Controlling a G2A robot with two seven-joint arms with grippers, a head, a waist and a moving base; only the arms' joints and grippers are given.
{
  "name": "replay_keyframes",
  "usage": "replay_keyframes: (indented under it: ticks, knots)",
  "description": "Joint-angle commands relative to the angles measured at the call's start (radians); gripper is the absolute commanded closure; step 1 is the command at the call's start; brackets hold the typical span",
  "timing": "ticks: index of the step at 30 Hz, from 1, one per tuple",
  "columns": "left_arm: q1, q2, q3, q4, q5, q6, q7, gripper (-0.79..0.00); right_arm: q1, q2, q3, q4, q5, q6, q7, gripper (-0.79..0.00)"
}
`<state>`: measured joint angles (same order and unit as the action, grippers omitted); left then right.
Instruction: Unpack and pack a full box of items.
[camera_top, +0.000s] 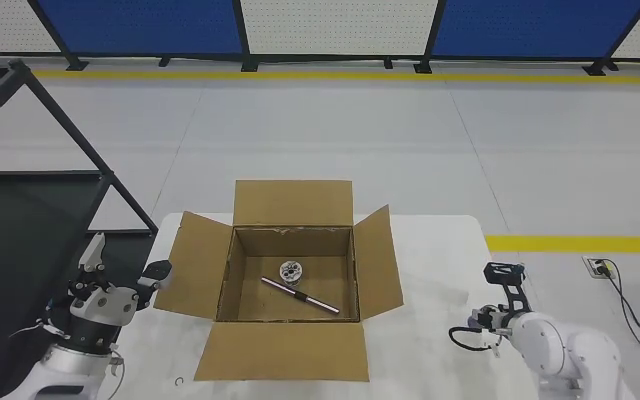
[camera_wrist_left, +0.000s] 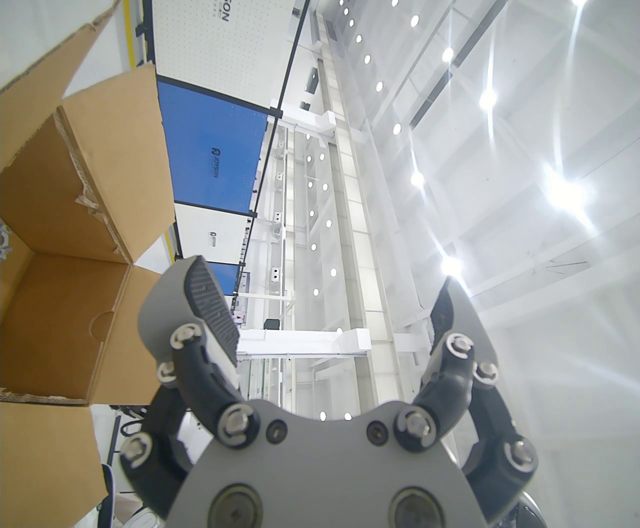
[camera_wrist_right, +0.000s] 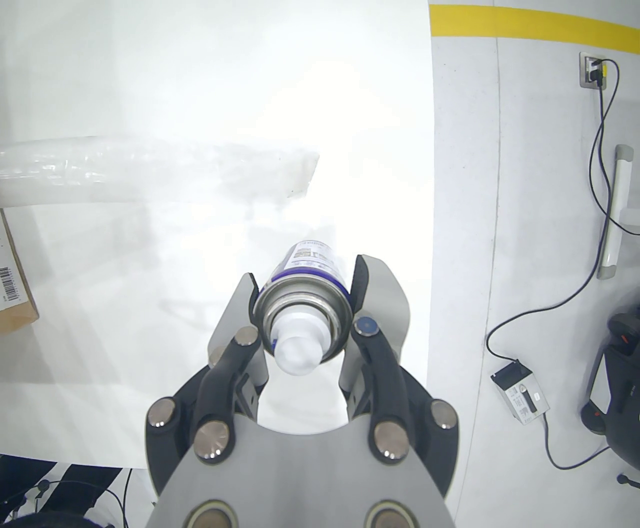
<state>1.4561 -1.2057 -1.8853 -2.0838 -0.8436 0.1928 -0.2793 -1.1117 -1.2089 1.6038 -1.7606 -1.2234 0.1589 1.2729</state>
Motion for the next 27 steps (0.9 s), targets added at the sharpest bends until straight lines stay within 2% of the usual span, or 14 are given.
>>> replay_keyframes:
  ticks: [1, 18, 20, 23, 25, 27]
  knots:
    - [0.0, 0.0, 0.0, 0.0, 0.0, 0.0, 0.0, -0.785, 0.0, 0.0, -0.001, 0.007, 0.002, 0.003, -0.003, 0.0]
    - [0.0, 0.0, 0.0, 0.0, 0.0, 0.0, 0.0, -0.785, 0.029, 0.002, -0.038, 0.077, -0.02, 0.025, -0.012, 0.0]
    - [0.0, 0.0, 0.0, 0.0, 0.0, 0.0, 0.0, -0.785, 0.03, 0.003, -0.039, 0.081, -0.019, 0.028, -0.012, -0.135]
    - [0.0, 0.0, 0.0, 0.0, 0.0, 0.0, 0.0, -0.785, 0.031, 0.003, -0.041, 0.082, -0.019, 0.029, -0.011, -0.24]
    - [0.0, 0.0, 0.0, 0.0, 0.0, 0.0, 0.0, -0.785, 0.031, 0.004, -0.041, 0.083, -0.017, 0.032, -0.009, -0.24]
    - [0.0, 0.0, 0.0, 0.0, 0.0, 0.0, 0.0, -0.785, 0.031, 0.004, -0.041, 0.083, -0.015, 0.034, -0.008, -0.299]
